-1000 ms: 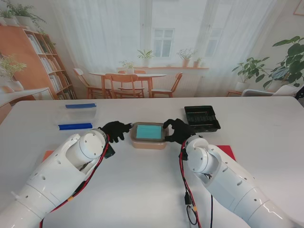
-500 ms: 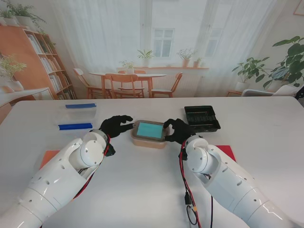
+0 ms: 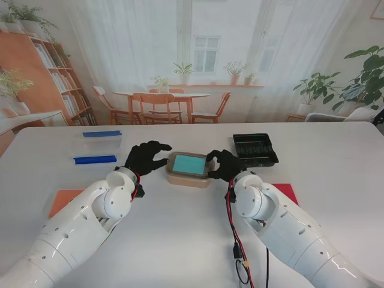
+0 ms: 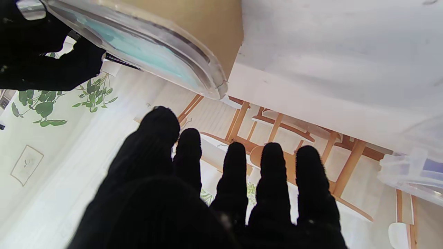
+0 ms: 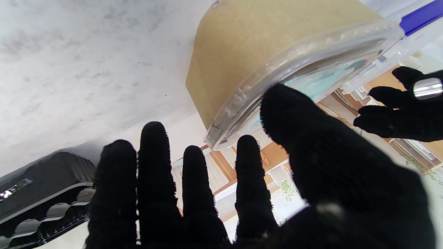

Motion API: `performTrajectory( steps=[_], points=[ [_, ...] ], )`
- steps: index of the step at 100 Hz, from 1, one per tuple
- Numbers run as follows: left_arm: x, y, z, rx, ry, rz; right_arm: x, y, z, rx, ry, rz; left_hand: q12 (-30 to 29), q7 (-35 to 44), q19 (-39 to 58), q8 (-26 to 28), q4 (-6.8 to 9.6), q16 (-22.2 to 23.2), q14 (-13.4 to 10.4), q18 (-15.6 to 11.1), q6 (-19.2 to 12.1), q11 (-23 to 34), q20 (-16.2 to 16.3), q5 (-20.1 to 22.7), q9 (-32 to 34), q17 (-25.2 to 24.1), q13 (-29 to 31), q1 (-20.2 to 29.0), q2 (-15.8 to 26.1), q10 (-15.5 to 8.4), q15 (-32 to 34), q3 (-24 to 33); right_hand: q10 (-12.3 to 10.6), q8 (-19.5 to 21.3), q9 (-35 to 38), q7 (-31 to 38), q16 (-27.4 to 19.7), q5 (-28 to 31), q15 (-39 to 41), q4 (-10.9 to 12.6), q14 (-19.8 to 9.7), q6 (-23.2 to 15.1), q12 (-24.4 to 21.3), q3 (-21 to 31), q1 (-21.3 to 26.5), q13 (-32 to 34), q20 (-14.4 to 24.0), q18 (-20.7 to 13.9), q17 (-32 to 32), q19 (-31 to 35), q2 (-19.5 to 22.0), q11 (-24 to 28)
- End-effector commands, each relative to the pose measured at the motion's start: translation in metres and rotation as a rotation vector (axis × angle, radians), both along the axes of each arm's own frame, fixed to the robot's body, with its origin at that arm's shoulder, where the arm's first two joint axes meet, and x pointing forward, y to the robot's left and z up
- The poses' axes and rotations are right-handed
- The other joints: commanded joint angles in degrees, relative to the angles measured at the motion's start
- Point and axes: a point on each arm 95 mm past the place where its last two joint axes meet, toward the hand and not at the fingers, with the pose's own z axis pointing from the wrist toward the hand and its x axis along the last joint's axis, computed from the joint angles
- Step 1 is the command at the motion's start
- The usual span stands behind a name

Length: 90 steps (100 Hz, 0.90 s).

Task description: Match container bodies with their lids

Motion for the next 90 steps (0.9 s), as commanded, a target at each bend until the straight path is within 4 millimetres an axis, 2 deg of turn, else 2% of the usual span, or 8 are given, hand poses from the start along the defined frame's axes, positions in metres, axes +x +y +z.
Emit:
performTrajectory(
  steps=[1,22,26,45,47,49,90],
  points=[
    [0.001,0.0,-0.004,0.005,0.006,-0.002,-0.001,0.003,-0.001,0.007,0.013,0.008,-1.2,1.37,-3.9,0.91,0.42,-1.3,-2.11,-2.06,-2.7,-1.49,-0.49,-2.21,-2.36,-0.19,-2.27,2.5,-0.93,-2.04,-2.87,2.55,0.21,1.21,0.77,-0.25,0.73,1.86,1.25,-0.63,-1.01,-0.05,0.55,-0.1,-0.78,0.64,0.82,-1.57,0.36,1.82,-0.22,0.76],
    [0.005,0.0,-0.007,0.045,0.005,-0.022,-0.002,0.004,-0.001,0.008,0.015,0.006,-1.98,2.01,-6.55,1.07,-0.34,-0.81,-2.82,-2.57,-4.55,-2.7,0.67,-3.46,-2.39,-0.19,-2.31,4.25,-3.04,-2.7,-4.22,5.15,0.19,1.19,0.66,-0.43,0.73,1.72,1.36,-0.61,-1.01,0.02,0.58,-0.13,-0.74,0.67,0.94,-1.76,0.61,1.95,-0.13,0.71],
    [0.006,0.0,-0.008,0.051,0.008,-0.026,-0.002,0.004,-0.001,0.008,0.015,0.006,-2.51,2.07,-7.27,1.01,-1.17,-0.45,-3.09,-2.68,-5.06,-3.59,1.37,-3.98,-2.2,-0.09,-2.29,4.08,-3.55,-2.97,-4.5,6.06,0.23,1.15,0.66,-0.51,0.74,1.67,1.38,-0.6,-1.01,0.08,0.59,-0.12,-0.74,0.66,0.96,-1.78,0.65,1.97,-0.13,0.71],
    [0.01,-0.002,-0.011,0.081,0.008,-0.045,-0.002,0.004,-0.001,0.01,0.017,0.003,-2.74,1.85,-7.47,0.85,-2.06,0.24,-3.7,-3.55,-6.31,-4.03,2.57,-5.56,-2.28,-0.02,-2.14,4.59,-4.51,-3.72,-4.13,7.36,0.26,0.92,0.81,-0.94,0.76,1.47,1.54,-0.6,-0.98,0.46,0.61,-0.2,-0.84,0.8,1.07,-1.96,0.93,2.13,-0.08,0.73],
    [0.01,-0.002,-0.012,0.083,0.006,-0.047,-0.003,0.004,-0.001,0.011,0.017,0.003,-2.82,2.21,-8.02,0.77,-3.27,0.66,-3.74,-3.62,-6.33,-4.19,4.36,-5.79,-2.21,0.07,-2.14,4.1,-4.78,-3.76,-4.05,8.68,0.24,0.9,0.86,-0.97,0.77,1.45,1.55,-0.6,-1.0,0.51,0.62,-0.2,-0.87,0.8,1.08,-1.98,0.96,2.15,-0.04,0.74],
    [0.01,-0.002,-0.012,0.085,0.005,-0.048,-0.003,0.004,-0.001,0.011,0.017,0.002,-2.85,2.3,-8.13,0.75,-3.58,0.79,-3.74,-3.66,-6.38,-4.25,4.84,-5.83,-2.21,0.11,-2.11,3.89,-4.89,-3.84,-3.97,8.99,0.24,0.87,0.85,-1.0,0.76,1.43,1.55,-0.6,-1.05,0.54,0.62,-0.2,-0.89,0.8,1.1,-1.99,1.0,2.17,-0.01,0.73],
    [0.012,-0.006,-0.014,0.101,0.017,-0.069,-0.004,0.002,-0.002,0.025,0.027,-0.027,-3.02,2.44,-7.09,0.76,-3.91,1.09,-4.21,-4.28,-6.54,-4.62,5.78,-6.42,-2.16,0.28,-1.97,3.27,-5.8,-4.35,-2.45,9.58,0.35,-0.68,0.81,-3.15,0.78,-0.17,1.75,-0.54,-1.02,2.41,0.65,-0.64,-1.3,0.83,1.35,-2.28,1.4,2.42,0.35,0.71]
  ],
)
